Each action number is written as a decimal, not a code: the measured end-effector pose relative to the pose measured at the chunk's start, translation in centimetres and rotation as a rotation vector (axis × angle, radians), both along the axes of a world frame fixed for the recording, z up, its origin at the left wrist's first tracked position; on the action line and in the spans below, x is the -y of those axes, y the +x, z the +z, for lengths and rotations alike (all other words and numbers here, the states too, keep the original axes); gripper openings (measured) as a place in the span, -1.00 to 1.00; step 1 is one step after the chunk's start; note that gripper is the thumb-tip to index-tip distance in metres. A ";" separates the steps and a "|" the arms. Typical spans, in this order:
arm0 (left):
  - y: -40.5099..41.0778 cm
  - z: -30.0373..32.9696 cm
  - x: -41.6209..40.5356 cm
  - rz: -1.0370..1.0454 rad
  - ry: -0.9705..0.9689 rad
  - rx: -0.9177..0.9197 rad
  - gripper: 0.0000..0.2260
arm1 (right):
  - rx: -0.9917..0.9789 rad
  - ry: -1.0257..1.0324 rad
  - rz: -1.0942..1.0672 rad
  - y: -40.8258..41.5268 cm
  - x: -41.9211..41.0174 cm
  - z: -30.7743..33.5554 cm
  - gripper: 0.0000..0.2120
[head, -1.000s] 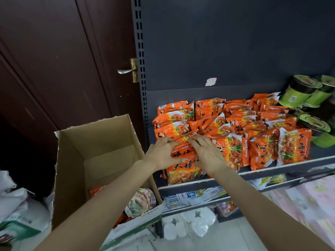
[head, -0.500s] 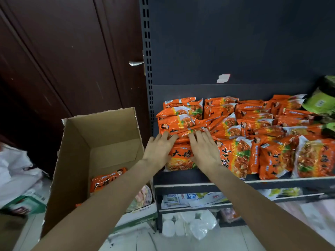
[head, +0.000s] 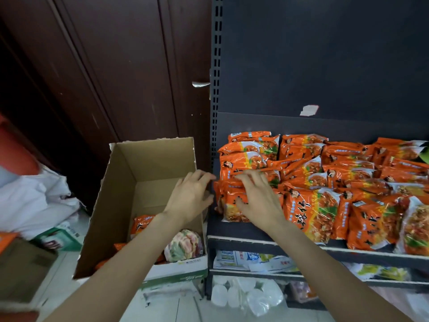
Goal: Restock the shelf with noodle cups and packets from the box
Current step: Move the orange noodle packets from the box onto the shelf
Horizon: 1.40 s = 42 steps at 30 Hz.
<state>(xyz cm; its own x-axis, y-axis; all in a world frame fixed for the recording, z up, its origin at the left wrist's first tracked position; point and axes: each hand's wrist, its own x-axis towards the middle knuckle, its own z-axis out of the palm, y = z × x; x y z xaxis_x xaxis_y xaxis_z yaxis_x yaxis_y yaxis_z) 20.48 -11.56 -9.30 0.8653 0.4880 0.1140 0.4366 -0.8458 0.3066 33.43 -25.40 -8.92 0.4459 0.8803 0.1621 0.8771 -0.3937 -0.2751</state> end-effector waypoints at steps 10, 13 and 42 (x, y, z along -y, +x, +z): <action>-14.4 -1.9 -9.4 0.462 -0.023 0.061 -0.66 | -0.274 -0.049 0.204 -10.3 -10.9 -1.8 -0.72; -17.9 -3.3 -12.8 0.545 -0.135 0.030 -0.53 | -0.355 -0.162 0.190 -12.8 -14.3 -3.9 -0.69; -16.9 -4.7 -17.5 0.323 -0.366 0.266 -0.67 | -0.379 -0.150 -0.231 -11.0 -19.3 -6.2 -0.90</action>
<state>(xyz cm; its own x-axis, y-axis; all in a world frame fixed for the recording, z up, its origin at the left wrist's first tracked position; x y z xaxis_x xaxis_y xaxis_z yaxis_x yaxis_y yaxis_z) 3.60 5.89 -14.01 0.6296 0.7727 0.0810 0.5237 -0.4991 0.6904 22.42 -6.14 -15.17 0.6362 0.7524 -0.1710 0.6107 -0.6265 -0.4843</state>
